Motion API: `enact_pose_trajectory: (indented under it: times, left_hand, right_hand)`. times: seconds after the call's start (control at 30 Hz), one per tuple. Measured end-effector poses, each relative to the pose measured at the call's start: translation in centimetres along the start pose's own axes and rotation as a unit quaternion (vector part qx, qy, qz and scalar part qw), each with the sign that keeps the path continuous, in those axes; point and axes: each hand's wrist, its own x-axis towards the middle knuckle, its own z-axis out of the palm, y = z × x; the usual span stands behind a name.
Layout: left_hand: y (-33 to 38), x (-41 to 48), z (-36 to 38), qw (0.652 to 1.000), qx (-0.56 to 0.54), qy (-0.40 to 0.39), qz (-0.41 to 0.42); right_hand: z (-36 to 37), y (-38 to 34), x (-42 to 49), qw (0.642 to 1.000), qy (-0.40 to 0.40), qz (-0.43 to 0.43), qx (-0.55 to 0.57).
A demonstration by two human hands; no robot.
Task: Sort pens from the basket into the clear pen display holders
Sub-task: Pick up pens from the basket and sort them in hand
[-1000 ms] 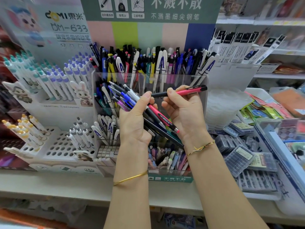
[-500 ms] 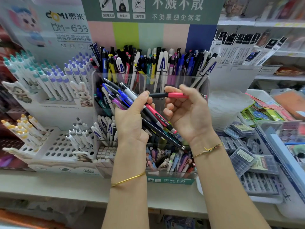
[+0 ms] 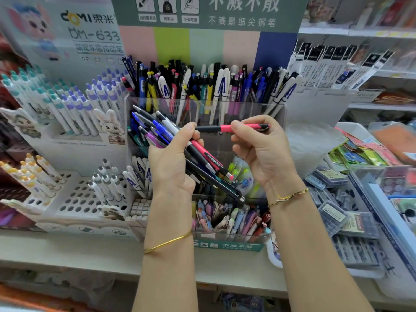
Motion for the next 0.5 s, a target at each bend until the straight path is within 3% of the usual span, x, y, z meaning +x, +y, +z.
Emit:
enact_pose_trajectory:
  times: [0.2,0.37,0.5]
  left_hand:
    - [0.35,-0.02,-0.27,1.000,0.016,0.002,0.000]
    - [0.36,0.06,-0.14,0.999,0.031,0.016,0.004]
    - [0.58,0.32,-0.25,0.999,0.031,0.035,-0.001]
  right_hand:
    - [-0.74,0.31,0.38,0.986,-0.001,-0.033,-0.161]
    - [-0.42,0.65,0.45,0.911,-0.013,-0.132,-0.390]
    - [-0.51,0.46,0.19,0.899,-0.092,-0.128,-0.409]
